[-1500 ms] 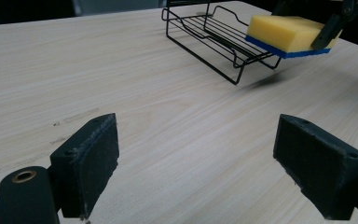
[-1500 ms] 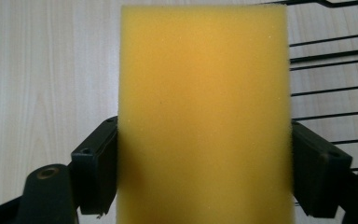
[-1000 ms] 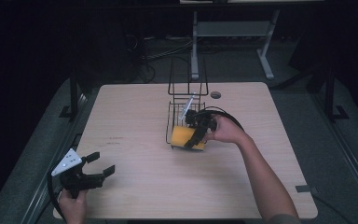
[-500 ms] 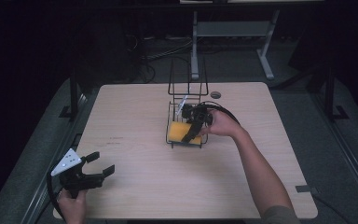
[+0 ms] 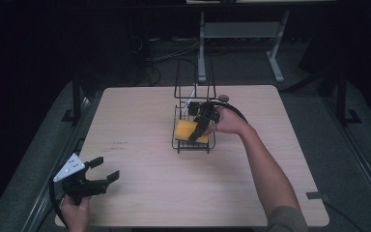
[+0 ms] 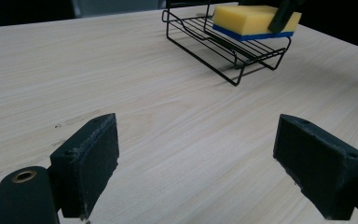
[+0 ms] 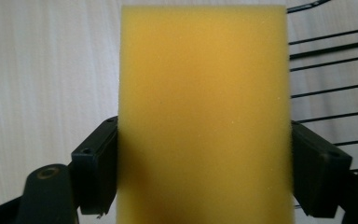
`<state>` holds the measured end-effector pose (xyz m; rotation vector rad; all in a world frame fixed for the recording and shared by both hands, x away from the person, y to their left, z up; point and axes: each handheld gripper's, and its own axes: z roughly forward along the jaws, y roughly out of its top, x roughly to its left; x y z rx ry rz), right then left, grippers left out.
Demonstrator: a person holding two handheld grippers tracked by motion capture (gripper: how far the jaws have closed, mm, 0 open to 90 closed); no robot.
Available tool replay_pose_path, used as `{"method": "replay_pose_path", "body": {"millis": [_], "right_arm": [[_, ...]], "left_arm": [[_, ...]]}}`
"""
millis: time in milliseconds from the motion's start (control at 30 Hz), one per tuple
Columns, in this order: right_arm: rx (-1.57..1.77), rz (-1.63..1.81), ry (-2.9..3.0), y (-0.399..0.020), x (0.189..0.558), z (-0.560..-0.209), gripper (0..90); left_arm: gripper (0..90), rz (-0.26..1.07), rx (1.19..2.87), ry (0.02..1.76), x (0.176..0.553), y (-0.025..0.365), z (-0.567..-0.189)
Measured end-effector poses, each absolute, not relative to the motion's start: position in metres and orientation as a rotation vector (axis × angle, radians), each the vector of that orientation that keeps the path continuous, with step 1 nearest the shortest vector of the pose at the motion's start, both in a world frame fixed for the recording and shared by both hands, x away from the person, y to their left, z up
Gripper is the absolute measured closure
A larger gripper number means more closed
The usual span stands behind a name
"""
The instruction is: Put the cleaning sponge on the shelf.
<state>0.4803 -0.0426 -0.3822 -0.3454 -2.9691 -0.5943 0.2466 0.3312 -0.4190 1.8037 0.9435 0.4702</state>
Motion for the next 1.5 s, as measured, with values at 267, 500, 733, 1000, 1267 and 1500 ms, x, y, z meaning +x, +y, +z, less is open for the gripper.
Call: {"method": "replay_pose_path", "body": {"millis": [267,500,733,1000,1267,1500], "right_arm": [[-0.377,-0.592,-2.969,-0.040,0.491,-0.392,21.5],[-0.361,-0.554,-2.977,-0.038,0.492,-0.403,21.5],[-0.366,-0.560,-2.984,-0.038,0.491,-0.405,20.6],[-0.372,-0.568,-2.987,-0.038,0.489,-0.404,17.9],[-0.377,-0.588,-2.987,-0.039,0.487,-0.401,17.9],[-0.396,-0.627,-2.977,-0.040,0.486,-0.398,17.1]], "left_arm": [[13.4,0.474,1.799,0.946,0.246,0.333,-0.419],[13.4,0.474,1.802,0.945,0.246,0.333,-0.419],[13.4,0.473,1.805,0.939,0.246,0.332,-0.419],[13.5,0.474,1.810,0.935,0.246,0.331,-0.418],[13.4,0.475,1.809,0.936,0.245,0.331,-0.418],[13.4,0.473,1.808,0.935,0.245,0.331,-0.418]]}}
